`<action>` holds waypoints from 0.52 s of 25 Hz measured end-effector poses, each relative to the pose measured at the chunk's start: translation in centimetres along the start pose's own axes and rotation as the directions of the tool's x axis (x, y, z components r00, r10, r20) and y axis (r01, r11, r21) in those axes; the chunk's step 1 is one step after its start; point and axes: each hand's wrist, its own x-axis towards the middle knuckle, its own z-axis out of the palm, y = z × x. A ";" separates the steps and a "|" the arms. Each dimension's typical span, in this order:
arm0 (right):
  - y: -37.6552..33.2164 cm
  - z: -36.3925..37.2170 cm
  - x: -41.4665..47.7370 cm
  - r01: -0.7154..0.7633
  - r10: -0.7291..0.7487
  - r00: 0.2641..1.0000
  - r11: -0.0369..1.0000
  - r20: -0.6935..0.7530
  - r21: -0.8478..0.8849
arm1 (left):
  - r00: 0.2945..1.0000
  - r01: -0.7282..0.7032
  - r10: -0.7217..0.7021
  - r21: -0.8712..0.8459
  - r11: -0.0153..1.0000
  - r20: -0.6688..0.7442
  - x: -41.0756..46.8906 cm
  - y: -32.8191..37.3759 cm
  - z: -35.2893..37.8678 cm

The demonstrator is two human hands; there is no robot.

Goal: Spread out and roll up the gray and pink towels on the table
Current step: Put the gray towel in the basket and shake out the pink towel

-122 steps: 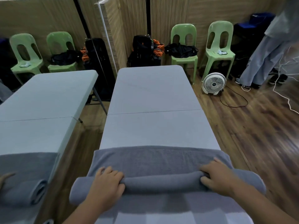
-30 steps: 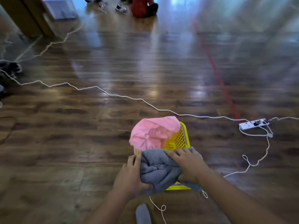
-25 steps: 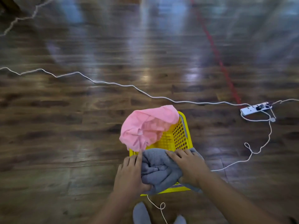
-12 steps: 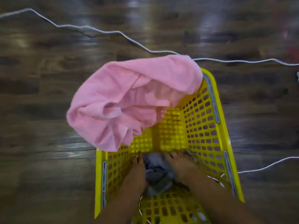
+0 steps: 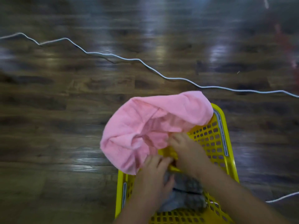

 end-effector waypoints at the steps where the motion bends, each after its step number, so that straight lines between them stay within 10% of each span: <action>1: 0.2 -2.4 2.7 0.024 -0.029 0.989 0.999 -0.146 -0.031 | 0.988 0.008 0.003 0.069 0.998 -0.152 1.5 0.0 -3.0; 3: 1.1 -5.1 7.8 -0.053 0.030 0.972 0.994 -0.233 -0.096 | 0.936 0.197 -0.121 0.204 0.959 -0.331 3.9 -2.3 -6.4; 7: 3.0 -4.2 13.3 -0.164 0.181 0.983 0.936 0.027 -0.311 | 0.882 0.452 -0.379 0.274 0.849 -0.280 5.0 -8.4 -7.9; 13: 0.6 -9.5 12.3 -0.154 0.153 0.987 0.988 -0.036 -0.006 | 0.758 0.571 -0.610 -0.216 0.792 -0.232 1.0 -10.0 -12.6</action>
